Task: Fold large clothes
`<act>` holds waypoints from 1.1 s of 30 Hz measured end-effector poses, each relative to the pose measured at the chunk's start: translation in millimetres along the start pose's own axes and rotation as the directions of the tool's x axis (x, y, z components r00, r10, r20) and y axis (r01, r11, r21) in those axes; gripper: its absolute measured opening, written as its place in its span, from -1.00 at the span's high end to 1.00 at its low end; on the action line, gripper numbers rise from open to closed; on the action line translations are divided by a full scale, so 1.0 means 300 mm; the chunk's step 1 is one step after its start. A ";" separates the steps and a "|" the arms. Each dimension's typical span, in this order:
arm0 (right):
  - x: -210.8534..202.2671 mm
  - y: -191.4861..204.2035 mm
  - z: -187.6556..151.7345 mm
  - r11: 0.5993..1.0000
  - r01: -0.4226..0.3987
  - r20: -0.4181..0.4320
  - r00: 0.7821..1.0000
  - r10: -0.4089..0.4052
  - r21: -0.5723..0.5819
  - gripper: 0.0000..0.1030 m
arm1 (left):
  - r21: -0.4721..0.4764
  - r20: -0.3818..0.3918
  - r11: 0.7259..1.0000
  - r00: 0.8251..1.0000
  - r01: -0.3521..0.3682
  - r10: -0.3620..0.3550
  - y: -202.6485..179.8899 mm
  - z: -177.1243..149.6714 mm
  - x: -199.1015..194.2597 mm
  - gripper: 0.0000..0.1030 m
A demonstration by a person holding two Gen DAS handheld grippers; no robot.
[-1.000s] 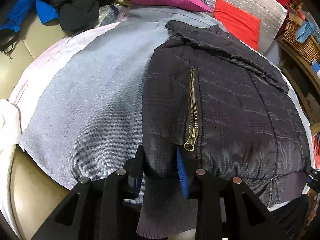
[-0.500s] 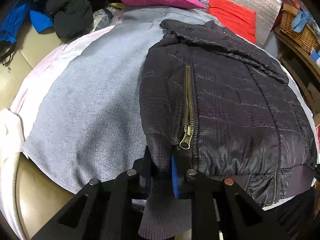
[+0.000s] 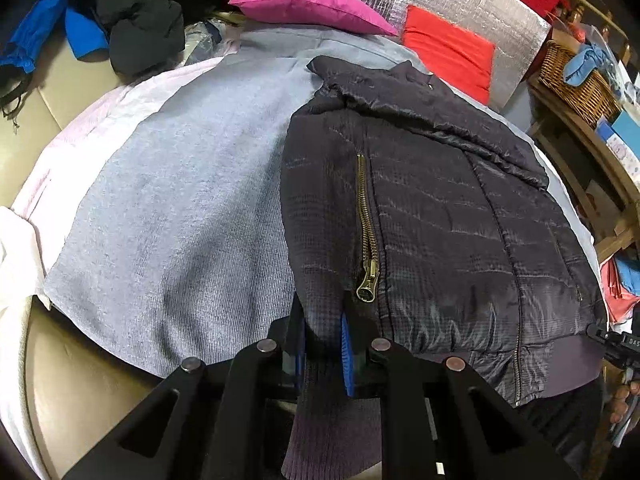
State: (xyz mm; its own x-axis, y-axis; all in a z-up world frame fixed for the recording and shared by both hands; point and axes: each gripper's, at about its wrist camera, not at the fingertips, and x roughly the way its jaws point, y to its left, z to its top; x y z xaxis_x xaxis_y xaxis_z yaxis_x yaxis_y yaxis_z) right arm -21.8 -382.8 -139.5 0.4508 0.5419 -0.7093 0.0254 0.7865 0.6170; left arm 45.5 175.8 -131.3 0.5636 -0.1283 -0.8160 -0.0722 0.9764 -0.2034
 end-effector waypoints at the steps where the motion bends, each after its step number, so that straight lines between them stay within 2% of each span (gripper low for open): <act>1: -0.001 -0.005 0.001 1.000 -0.008 0.000 1.000 0.008 0.005 0.71 | -0.001 0.001 1.000 1.000 0.000 0.000 -0.002 0.003 -0.003 0.70; 5: -0.017 -0.006 0.008 0.999 -0.035 0.006 0.999 0.035 0.003 0.71 | 0.011 0.018 1.000 1.000 0.001 -0.001 -0.016 0.010 -0.028 0.70; 10: -0.001 -0.033 0.010 0.999 -0.039 -0.013 0.999 0.039 0.010 0.71 | 0.008 -0.009 1.000 1.000 -0.009 0.009 -0.008 0.007 0.001 0.70; 14: -0.024 -0.023 0.016 0.998 -0.068 0.004 0.998 0.068 0.010 0.71 | 0.013 0.013 1.000 1.000 0.000 0.000 -0.015 0.012 -0.031 0.70; 23: -0.023 -0.042 0.011 0.996 -0.090 0.006 0.996 0.090 0.019 0.71 | 0.007 -0.004 1.000 1.000 -0.030 0.030 -0.022 0.007 -0.012 0.70; 33: -0.022 -0.030 0.017 0.997 -0.077 -0.002 0.997 0.077 0.014 0.71 | 0.004 0.000 0.999 0.999 -0.043 0.043 -0.025 0.005 -0.006 0.70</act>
State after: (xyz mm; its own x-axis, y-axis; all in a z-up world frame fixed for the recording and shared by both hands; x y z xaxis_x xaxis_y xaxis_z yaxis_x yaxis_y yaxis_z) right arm -20.4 -394.9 -138.7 0.4498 0.6016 -0.6601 0.0027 0.7382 0.6746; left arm 46.2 169.1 -127.6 0.5598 -0.0867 -0.8241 -0.0925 0.9818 -0.1661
